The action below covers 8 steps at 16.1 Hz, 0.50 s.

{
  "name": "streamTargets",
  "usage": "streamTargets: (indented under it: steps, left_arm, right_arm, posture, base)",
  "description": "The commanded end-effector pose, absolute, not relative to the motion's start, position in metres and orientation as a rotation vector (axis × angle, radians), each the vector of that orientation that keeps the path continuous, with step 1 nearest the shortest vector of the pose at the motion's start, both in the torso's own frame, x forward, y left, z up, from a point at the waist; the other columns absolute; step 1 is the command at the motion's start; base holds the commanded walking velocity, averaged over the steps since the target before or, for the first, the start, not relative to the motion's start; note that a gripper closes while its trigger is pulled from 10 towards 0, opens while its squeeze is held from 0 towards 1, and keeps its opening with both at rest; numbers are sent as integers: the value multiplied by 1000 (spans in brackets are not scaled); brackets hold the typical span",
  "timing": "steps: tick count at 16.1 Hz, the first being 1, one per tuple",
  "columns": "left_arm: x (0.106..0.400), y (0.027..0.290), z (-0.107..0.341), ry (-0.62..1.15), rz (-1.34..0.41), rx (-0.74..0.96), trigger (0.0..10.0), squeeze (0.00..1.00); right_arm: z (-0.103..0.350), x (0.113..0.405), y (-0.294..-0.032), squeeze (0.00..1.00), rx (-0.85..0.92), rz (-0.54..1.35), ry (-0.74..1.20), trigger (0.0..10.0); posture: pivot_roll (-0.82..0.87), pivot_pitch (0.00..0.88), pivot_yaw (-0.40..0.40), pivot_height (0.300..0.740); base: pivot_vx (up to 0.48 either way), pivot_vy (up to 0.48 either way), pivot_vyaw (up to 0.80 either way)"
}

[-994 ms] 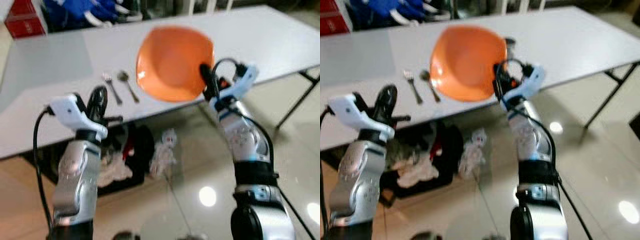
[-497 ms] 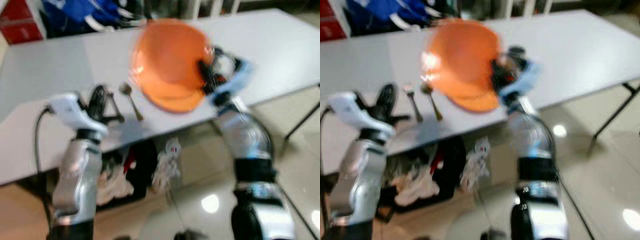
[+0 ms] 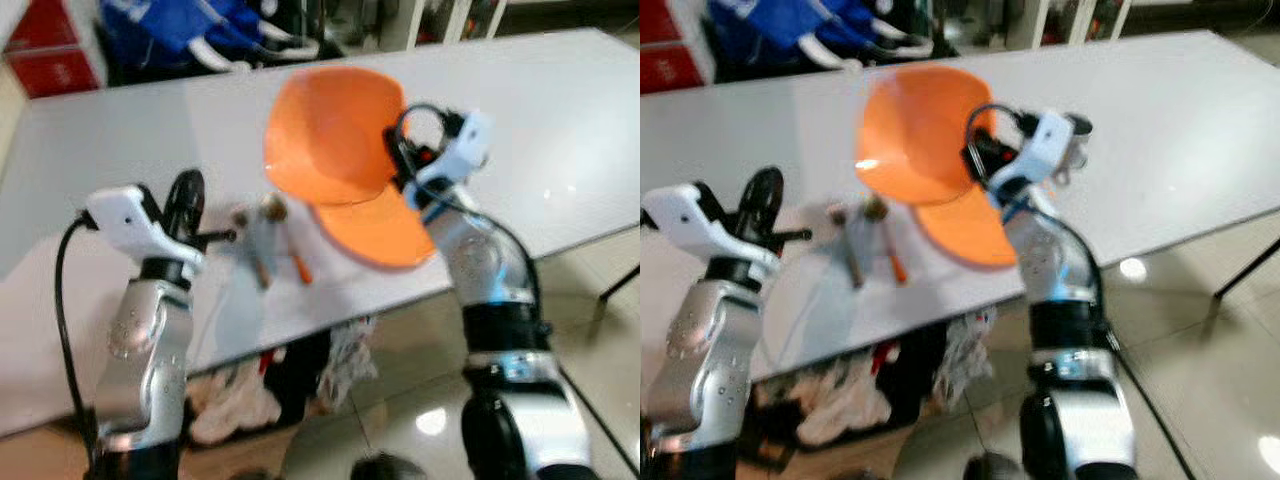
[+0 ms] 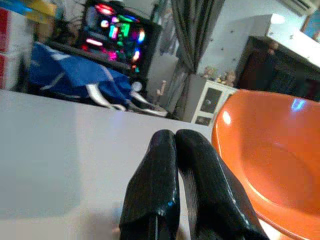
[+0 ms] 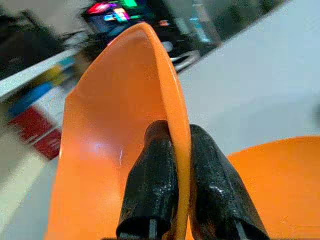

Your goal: Setting the table

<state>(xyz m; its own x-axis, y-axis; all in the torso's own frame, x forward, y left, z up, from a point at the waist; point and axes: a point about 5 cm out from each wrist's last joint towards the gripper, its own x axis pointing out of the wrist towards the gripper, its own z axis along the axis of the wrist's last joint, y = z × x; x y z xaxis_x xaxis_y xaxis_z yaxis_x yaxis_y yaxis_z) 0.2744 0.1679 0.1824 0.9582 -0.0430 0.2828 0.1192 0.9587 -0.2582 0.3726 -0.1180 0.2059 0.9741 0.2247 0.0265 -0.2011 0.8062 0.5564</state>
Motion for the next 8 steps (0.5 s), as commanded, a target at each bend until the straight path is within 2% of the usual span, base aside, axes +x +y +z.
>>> streamTargets:
  steps: [1, 5, 7, 8]
  left_arm:
    - [274, 164, 182, -269, -94, -260, 10000, 0]
    - [272, 157, 182, -269, -150, -212, 10000, 0]
    - [267, 137, 178, -246, -305, -82, 10000, 0]
    - [265, 132, 177, -240, -351, -71, 10000, 0]
  right_arm:
    - [215, 375, -123, 0, 609, 203, 30, 10000]
    - [217, 378, -135, 0, 616, 126, 123, 10000]
    - [202, 377, -146, 0, 556, 34, 183, 10000]
    - [199, 377, -148, 0, 558, 15, 201, 10000]
  posture:
    - [-46, 83, -6, 740]
    - [-54, 89, -5, 740]
    - [-58, 93, -4, 740]
    - [-58, 93, -4, 740]
  base:
    - [0, 0, 0]
    - [0, 0, 0]
    - [0, 0, 0]
    - [0, 0, 0]
